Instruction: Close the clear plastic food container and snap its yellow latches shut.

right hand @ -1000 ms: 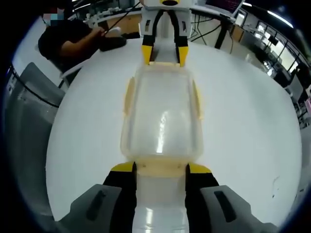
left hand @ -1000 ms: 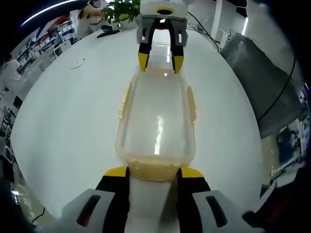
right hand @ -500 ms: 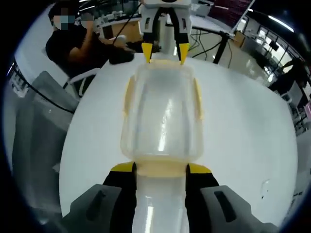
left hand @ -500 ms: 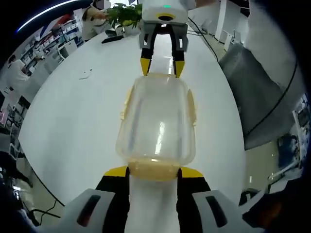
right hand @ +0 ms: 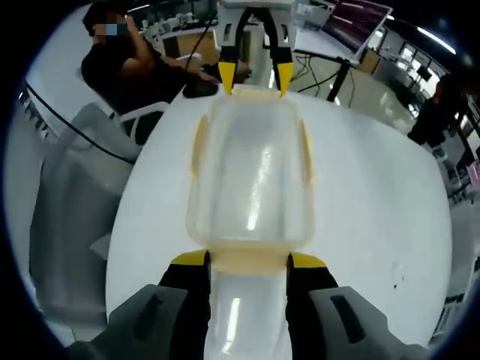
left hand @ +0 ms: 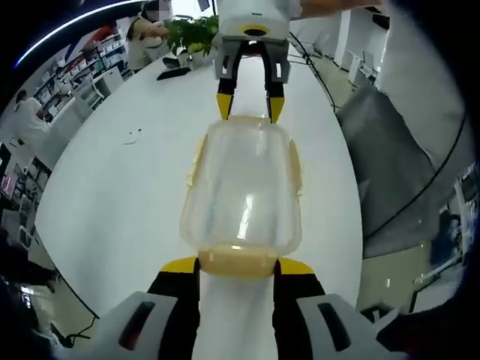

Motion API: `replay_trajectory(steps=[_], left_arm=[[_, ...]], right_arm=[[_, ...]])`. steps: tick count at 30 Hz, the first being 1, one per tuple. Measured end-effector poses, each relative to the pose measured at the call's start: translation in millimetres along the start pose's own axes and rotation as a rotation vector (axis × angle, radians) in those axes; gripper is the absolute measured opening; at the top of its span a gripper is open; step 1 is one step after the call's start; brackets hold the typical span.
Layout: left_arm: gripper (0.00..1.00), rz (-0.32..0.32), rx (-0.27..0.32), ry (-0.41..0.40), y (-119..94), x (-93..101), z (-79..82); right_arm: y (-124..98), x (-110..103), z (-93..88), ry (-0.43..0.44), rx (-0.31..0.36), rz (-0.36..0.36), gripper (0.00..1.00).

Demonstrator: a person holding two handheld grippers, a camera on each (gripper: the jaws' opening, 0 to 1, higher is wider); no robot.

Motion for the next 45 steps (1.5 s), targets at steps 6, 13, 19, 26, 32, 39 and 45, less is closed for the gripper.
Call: replay_trajectory(steps=[6, 13, 19, 26, 32, 39, 45], left_arm=[[0.31, 0.003, 0.008, 0.008, 3.8, 4.4, 22.0], [0.31, -0.001, 0.023, 0.021, 11.0, 7.3, 45.9], [0.31, -0.01, 0.03, 0.039, 21.3, 7.7, 62.9], [0.31, -0.011, 0.046, 0.051, 35.7, 7.3, 81.4], [0.31, -0.013, 0.056, 0.058, 50.0, 8.0, 94.6], [0.31, -0.012, 0.055, 0.074, 60.8, 11.0, 104.7], [0.31, -0.01, 0.061, 0.083, 67.8, 13.6, 112.1]], right_arm=[[-12.7, -5.2, -16.8, 0.018, -0.006, 0.003, 0.35], [-29.5, -14.4, -37.6, 0.031, -0.007, -0.003, 0.35], [-38.0, -20.3, -56.9, 0.05, -0.017, -0.005, 0.35], [-48.1, -22.2, -78.2, 0.066, -0.023, -0.01, 0.35], [-53.4, -24.0, -97.8, 0.073, -0.03, -0.016, 0.35], [-54.5, -28.7, -111.4, 0.08, -0.027, -0.022, 0.35], [-54.8, -30.0, -122.1, 0.09, -0.024, -0.018, 0.36]])
Point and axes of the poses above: the point that each gripper's makers call its tool centre point, and the gripper's own axes: y roughly forward along the fingers, x roughly to its right, z roughly out of its top, the point moved 9 cm from there along -y, roughly backward along the fingers, and after that the axes turned 8 degrees about z, right-handed, at the moved point
